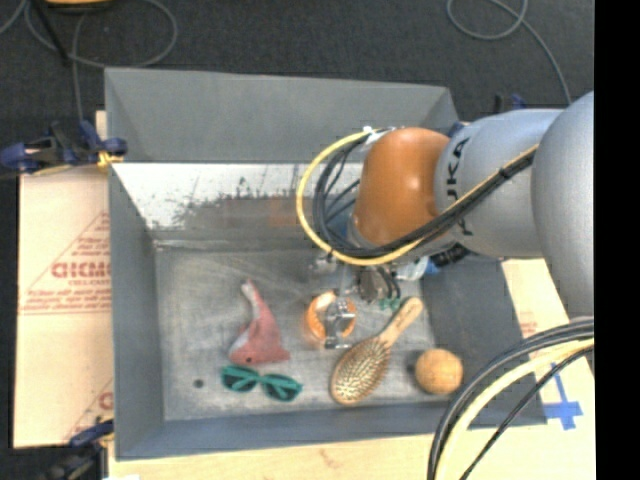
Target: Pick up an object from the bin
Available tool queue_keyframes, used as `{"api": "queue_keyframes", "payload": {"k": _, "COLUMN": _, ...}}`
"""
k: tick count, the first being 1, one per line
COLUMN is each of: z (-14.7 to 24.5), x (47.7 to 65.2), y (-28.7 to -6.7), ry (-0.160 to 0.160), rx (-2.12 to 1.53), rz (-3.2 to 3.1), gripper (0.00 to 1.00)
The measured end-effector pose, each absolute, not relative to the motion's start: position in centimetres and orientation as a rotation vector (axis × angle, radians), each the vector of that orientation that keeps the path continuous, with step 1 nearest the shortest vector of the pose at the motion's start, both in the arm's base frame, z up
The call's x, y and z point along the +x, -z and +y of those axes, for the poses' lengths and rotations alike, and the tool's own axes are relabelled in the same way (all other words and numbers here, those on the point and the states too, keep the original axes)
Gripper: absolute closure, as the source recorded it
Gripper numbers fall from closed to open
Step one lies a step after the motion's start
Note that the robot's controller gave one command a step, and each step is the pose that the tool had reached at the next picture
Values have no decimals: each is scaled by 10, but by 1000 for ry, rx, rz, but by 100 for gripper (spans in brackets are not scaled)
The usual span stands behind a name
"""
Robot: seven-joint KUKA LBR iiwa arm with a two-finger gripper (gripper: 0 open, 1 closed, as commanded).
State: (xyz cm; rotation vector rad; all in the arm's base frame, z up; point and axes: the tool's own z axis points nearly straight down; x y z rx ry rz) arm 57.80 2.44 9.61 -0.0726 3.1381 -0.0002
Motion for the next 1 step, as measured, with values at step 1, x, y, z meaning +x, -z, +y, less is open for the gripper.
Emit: {"api": "queue_keyframes", "payload": {"k": 1, "z": 0, "x": 570, "y": -77, "ry": -9, "rx": 159, "rz": 3120, "gripper": 100}}
